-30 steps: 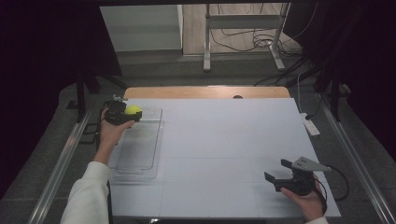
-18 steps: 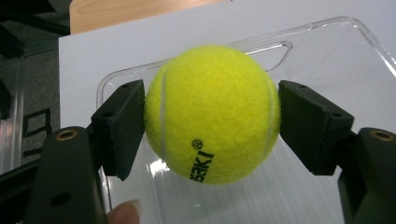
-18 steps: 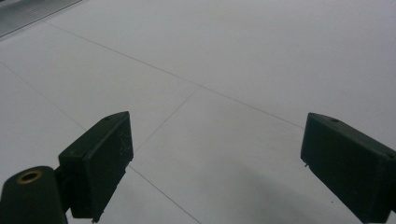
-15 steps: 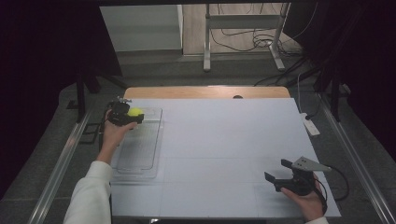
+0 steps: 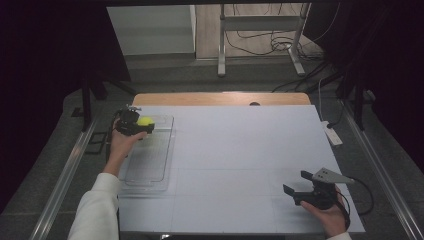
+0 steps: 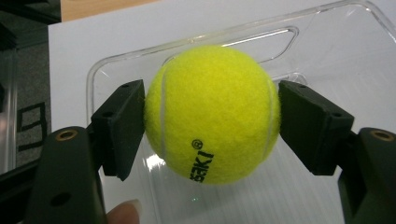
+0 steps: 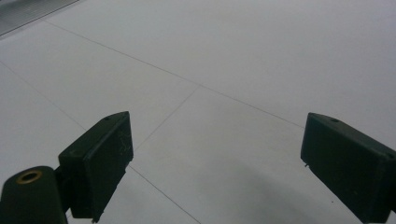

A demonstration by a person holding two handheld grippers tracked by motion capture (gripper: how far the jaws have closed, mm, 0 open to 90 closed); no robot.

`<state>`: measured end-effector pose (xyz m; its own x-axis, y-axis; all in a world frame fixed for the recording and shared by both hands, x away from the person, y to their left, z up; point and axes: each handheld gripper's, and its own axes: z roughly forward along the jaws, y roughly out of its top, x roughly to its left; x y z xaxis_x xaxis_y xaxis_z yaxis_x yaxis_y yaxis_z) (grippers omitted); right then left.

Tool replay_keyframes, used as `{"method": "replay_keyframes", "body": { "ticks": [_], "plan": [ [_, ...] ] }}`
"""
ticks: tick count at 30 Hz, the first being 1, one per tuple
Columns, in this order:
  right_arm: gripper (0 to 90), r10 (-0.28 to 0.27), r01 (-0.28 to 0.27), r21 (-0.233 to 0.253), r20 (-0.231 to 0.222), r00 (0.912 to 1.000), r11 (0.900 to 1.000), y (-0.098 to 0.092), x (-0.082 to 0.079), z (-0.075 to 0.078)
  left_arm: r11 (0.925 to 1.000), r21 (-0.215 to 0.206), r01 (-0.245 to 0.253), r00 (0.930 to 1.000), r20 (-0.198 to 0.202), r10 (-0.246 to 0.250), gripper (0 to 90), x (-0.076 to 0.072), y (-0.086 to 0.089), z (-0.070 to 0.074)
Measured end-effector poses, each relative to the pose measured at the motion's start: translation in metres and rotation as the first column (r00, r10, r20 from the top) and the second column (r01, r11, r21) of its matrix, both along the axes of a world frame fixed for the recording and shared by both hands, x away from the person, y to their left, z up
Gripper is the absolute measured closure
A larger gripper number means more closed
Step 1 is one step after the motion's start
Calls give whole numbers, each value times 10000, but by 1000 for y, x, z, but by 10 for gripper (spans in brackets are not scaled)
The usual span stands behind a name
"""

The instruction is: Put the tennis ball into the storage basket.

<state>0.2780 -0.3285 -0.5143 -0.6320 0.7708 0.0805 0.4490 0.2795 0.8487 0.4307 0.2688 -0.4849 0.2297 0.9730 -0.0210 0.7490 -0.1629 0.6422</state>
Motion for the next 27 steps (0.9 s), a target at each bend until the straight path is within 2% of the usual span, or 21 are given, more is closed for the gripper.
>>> {"method": "replay_keyframes", "body": {
  "ticks": [6, 17, 21, 24, 27],
  "plan": [
    [96, -1, 1, 3, -17, 10000, 10000, 0, 0, 0, 9997, 236, 58, 9996, -280, -52, 276, 2, -3, -4],
    [95, 15, -15, -12, 6, 10000, 10000, 0, 0, 0, 9978, 661, -109, 9980, -621, 150, 272, 6, -5, -11],
    [95, -5, 5, 3, -2, 10000, 10000, 0, 0, 0, 9971, 753, -131, 9980, -603, 176, 273, 6, -6, -11],
    [95, 12, -12, -8, -13, 10000, 10000, 0, 0, 0, 9969, 752, -222, 9990, -374, 251, 281, 5, -6, -10],
    [95, 9, -9, -4, -10, 10000, 10000, 0, 0, 0, 9965, 821, -182, 9992, -332, 210, 285, 5, -7, -9]
  ]
}}
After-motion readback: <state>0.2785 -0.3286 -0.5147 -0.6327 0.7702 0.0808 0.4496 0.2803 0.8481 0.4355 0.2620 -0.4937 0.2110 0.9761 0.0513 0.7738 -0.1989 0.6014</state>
